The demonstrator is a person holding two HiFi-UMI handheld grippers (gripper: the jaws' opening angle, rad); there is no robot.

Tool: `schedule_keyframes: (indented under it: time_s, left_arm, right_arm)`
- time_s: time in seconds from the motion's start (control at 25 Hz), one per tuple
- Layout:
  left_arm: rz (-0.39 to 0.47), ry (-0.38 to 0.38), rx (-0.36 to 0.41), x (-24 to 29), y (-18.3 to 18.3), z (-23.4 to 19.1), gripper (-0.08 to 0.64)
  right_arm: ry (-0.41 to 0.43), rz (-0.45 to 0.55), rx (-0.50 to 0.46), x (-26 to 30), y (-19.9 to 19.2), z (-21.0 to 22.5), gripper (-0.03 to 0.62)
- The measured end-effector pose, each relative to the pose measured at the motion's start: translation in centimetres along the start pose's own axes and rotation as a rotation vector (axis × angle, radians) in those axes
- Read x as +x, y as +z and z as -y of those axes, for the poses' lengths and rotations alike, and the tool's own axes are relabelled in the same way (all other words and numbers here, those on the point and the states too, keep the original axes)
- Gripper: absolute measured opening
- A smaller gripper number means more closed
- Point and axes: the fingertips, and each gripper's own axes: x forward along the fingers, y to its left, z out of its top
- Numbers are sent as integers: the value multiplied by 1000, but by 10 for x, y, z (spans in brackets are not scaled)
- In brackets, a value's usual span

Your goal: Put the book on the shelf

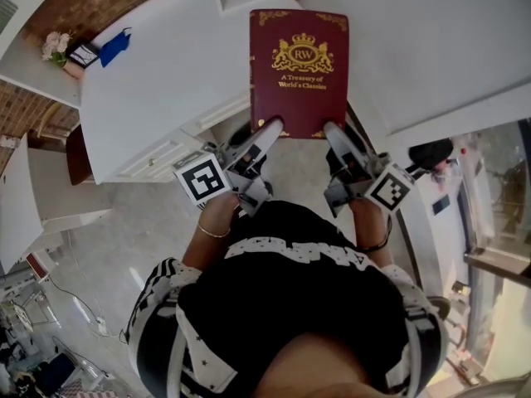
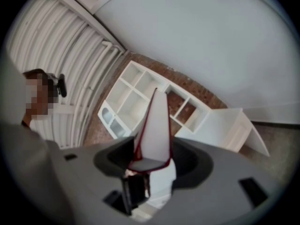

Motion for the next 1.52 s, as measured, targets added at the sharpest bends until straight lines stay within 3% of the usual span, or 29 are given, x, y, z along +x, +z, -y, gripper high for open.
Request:
schedule_keyframes:
  time_s: [1.2,1.52]
  left_arm:
    - [-39,-29,-19,3,9,-17,279]
    - [-6,-3,2,5,6,-18,279]
  right_arm:
    - [-46,26,-4,12,-4,7,264]
    - [-8,3,1,12,-1,13,264]
